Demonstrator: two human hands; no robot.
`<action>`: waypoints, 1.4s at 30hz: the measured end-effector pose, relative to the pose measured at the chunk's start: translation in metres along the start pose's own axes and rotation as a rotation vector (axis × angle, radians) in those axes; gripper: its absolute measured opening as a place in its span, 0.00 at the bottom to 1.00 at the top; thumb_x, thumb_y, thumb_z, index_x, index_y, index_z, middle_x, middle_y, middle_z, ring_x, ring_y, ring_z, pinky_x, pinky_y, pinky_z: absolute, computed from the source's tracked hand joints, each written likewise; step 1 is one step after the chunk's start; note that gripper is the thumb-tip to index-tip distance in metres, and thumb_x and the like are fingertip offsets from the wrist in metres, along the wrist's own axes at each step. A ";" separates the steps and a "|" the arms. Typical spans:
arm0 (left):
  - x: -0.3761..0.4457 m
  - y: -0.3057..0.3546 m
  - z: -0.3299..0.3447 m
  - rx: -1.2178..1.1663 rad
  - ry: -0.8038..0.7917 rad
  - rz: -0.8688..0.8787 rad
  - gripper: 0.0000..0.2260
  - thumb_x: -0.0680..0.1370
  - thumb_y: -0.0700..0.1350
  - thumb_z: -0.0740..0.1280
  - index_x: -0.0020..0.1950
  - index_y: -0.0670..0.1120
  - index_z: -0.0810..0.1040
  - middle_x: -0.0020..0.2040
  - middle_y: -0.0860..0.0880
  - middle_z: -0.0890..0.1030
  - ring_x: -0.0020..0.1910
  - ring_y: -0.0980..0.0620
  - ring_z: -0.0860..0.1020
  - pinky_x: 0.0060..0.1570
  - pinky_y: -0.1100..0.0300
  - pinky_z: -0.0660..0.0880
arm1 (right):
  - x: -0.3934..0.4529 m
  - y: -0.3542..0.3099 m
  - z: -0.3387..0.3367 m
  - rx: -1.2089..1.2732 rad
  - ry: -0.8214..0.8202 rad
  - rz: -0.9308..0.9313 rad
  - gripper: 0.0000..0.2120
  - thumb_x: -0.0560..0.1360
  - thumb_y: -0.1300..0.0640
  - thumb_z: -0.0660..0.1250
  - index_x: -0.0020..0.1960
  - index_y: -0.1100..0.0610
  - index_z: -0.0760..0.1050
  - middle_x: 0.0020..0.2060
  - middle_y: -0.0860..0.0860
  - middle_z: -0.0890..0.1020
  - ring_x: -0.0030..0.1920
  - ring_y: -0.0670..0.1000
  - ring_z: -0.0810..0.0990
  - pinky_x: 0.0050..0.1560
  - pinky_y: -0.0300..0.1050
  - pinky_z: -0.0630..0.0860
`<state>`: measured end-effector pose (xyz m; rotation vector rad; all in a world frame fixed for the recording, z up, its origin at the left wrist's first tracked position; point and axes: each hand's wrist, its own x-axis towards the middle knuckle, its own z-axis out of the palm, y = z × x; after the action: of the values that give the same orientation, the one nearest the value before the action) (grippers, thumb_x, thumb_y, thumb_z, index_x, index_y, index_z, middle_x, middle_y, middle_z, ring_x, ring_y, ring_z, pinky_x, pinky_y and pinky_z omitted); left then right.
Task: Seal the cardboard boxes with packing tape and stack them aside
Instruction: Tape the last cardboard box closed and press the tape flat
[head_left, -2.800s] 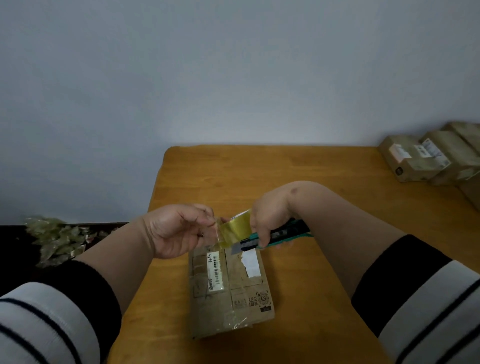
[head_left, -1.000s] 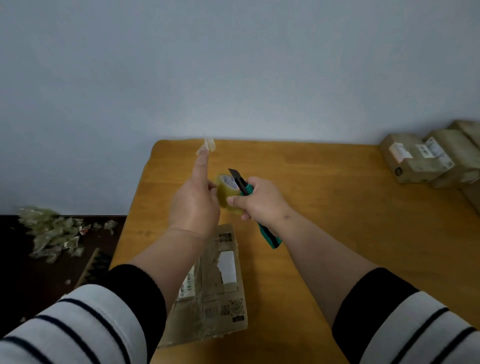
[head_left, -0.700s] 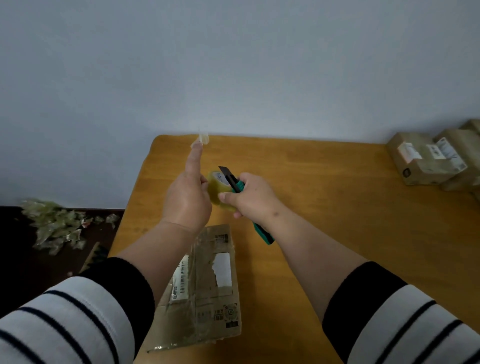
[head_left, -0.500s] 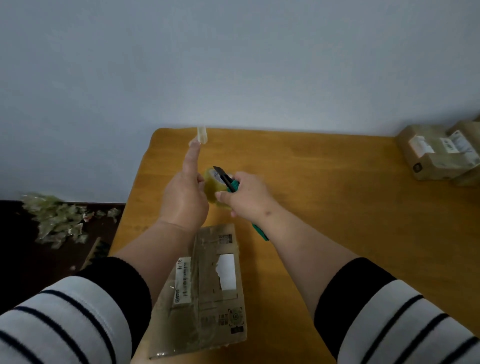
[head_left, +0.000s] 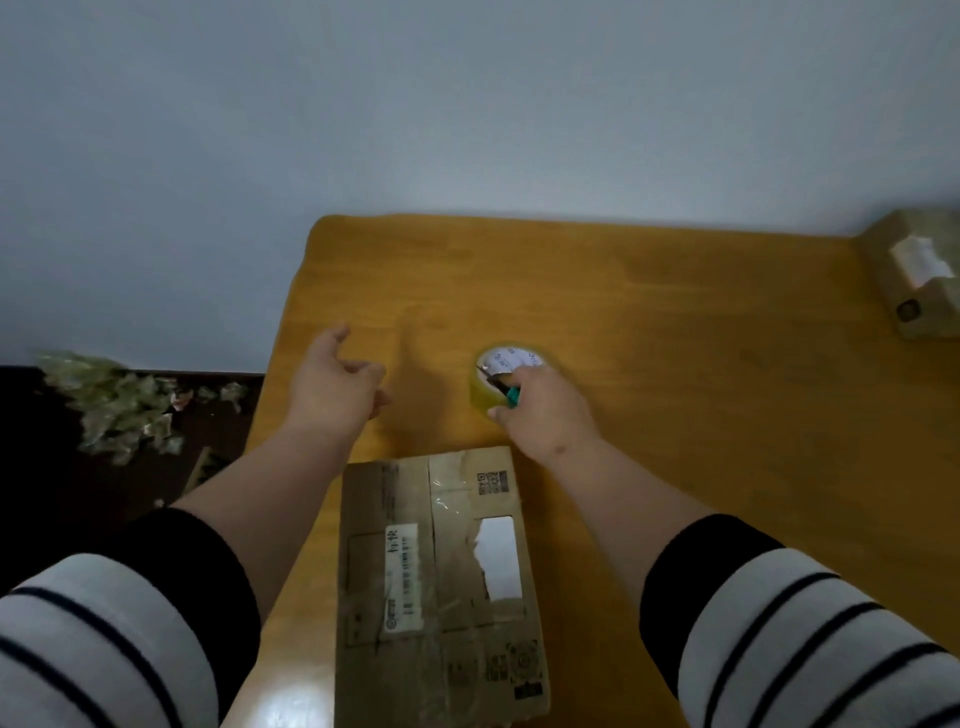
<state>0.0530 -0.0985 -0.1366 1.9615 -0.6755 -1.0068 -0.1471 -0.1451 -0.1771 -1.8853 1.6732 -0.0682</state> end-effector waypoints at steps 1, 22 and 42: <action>-0.001 -0.001 0.000 -0.020 -0.021 -0.011 0.24 0.80 0.39 0.66 0.75 0.52 0.65 0.50 0.48 0.78 0.41 0.51 0.81 0.37 0.61 0.78 | -0.001 0.000 0.002 0.034 -0.020 -0.012 0.22 0.75 0.48 0.70 0.67 0.51 0.74 0.61 0.53 0.75 0.56 0.55 0.77 0.50 0.44 0.72; -0.036 0.009 -0.017 -0.354 -0.443 -0.088 0.07 0.76 0.35 0.69 0.43 0.47 0.80 0.34 0.50 0.80 0.34 0.54 0.77 0.45 0.57 0.77 | -0.047 0.041 -0.004 0.027 -0.006 0.414 0.24 0.74 0.59 0.68 0.66 0.55 0.62 0.61 0.58 0.70 0.61 0.59 0.72 0.58 0.54 0.75; -0.083 0.022 -0.042 -0.055 -0.561 -0.016 0.07 0.75 0.31 0.68 0.43 0.43 0.79 0.32 0.50 0.79 0.29 0.54 0.74 0.31 0.63 0.76 | -0.084 -0.044 -0.051 0.810 -0.216 -0.023 0.03 0.75 0.60 0.72 0.46 0.56 0.78 0.35 0.49 0.84 0.38 0.47 0.82 0.48 0.47 0.76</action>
<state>0.0420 -0.0312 -0.0701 1.6378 -0.9208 -1.5900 -0.1467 -0.0878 -0.0861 -1.2403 1.2094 -0.4604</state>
